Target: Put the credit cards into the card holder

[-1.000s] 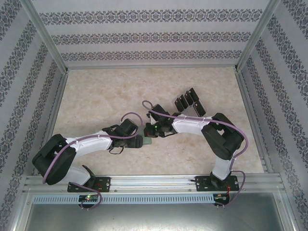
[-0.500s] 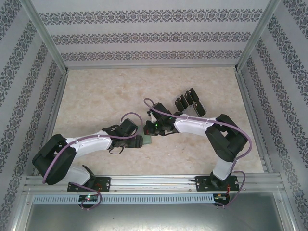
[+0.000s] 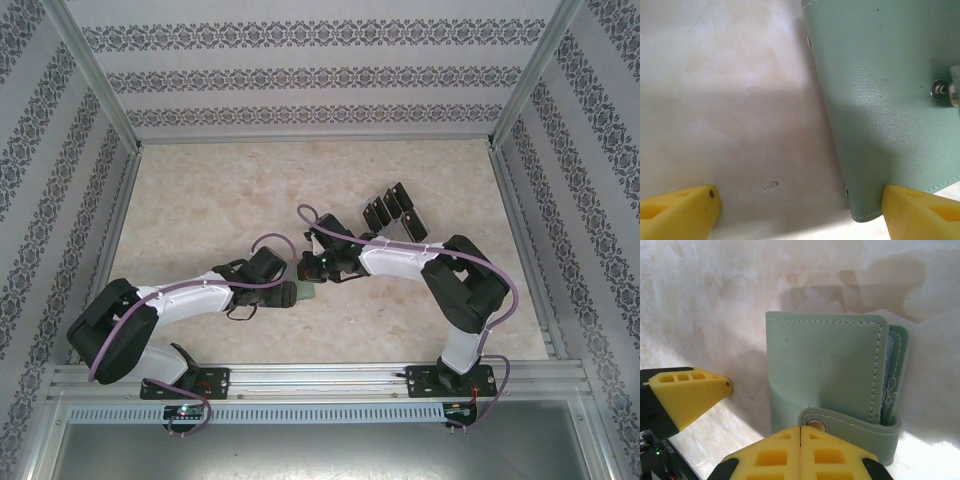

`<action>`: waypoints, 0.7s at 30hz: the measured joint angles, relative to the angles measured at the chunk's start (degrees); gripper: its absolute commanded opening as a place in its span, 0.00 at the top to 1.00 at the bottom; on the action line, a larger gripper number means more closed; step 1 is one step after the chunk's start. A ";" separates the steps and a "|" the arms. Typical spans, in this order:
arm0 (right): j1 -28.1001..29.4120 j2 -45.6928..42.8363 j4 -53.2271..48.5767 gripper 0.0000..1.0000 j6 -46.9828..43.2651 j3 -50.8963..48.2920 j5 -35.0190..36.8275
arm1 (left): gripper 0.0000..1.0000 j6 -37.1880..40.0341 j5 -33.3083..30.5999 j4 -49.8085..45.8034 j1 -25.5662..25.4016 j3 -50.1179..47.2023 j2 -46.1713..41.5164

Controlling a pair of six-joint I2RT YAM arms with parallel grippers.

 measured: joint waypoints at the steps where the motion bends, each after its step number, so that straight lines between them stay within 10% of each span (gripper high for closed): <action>1: 0.00 0.24 0.00 1.00 0.00 0.02 -0.04 | 0.14 0.00 0.00 0.00 0.00 0.00 0.02; 21: -0.42 3.93 1.27 1.00 0.22 1.38 -0.42 | 0.14 0.00 0.02 0.00 0.00 0.00 -0.04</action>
